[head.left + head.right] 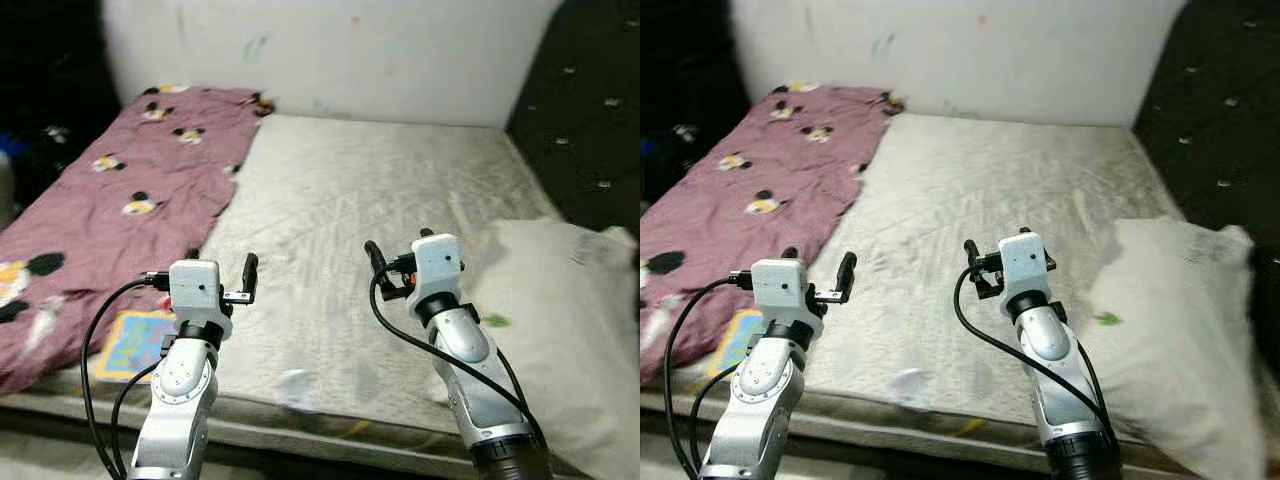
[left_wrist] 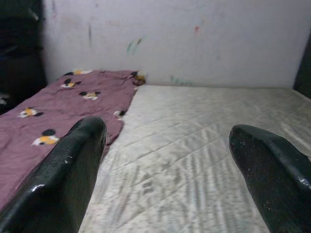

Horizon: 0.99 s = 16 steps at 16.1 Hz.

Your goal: Clean up the room

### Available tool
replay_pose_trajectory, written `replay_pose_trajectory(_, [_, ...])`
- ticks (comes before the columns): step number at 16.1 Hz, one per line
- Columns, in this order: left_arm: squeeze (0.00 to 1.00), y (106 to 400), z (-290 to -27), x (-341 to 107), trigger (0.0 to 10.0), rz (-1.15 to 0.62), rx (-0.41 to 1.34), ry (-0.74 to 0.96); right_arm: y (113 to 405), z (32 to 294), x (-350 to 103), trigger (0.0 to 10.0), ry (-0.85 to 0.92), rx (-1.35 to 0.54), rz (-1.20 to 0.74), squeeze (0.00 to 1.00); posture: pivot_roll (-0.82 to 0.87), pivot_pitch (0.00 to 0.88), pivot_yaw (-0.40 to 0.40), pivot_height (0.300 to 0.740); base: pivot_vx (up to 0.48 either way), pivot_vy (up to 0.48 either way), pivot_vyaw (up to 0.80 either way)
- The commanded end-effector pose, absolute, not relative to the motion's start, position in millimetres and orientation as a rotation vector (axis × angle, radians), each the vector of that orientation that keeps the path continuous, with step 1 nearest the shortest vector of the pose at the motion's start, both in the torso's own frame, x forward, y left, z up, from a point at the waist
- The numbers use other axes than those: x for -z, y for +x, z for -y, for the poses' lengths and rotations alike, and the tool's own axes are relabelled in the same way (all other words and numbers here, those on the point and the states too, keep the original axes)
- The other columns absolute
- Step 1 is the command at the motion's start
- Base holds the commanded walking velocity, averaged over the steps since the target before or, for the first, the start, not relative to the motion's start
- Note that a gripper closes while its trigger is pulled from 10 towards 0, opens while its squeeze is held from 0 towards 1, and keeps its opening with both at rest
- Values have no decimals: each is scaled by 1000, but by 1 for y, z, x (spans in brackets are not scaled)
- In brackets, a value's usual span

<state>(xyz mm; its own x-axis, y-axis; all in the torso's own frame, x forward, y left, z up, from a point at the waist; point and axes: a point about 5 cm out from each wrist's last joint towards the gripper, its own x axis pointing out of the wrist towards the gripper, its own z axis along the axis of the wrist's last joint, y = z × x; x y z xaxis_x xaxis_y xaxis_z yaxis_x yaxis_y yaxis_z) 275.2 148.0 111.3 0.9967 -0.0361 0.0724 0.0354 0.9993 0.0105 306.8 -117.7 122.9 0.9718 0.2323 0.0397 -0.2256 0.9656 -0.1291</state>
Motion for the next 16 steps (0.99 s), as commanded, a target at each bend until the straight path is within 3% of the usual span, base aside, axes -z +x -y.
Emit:
replay_pose_trajectory(1, [0,277,-152,-111,10000,63,22,21,308,115,-123,10000,-123,-233,49,0,-47,0,-11,740,0,480,0])
replay_pose_trajectory(5, [0,277,-150,-110,10000,67,31,17,307,117,-121,10000,-124,-234,42,0,-52,0,-12,740,0,480,0])
replay_pose_trajectory(9, [0,276,-149,-112,10000,84,34,19,312,114,-125,10000,-119,-240,62,0,-48,0,-13,740,0,0,0])
replay_pose_trajectory(13, [0,279,-147,-116,10000,123,69,-115,318,110,-124,10000,-101,-239,58,0,-59,0,6,740,0,0,0])
replay_pose_trajectory(16, [0,291,-149,-123,10000,140,41,-44,324,104,-131,10000,-107,-246,92,0,-73,0,15,740,0,0,-533])
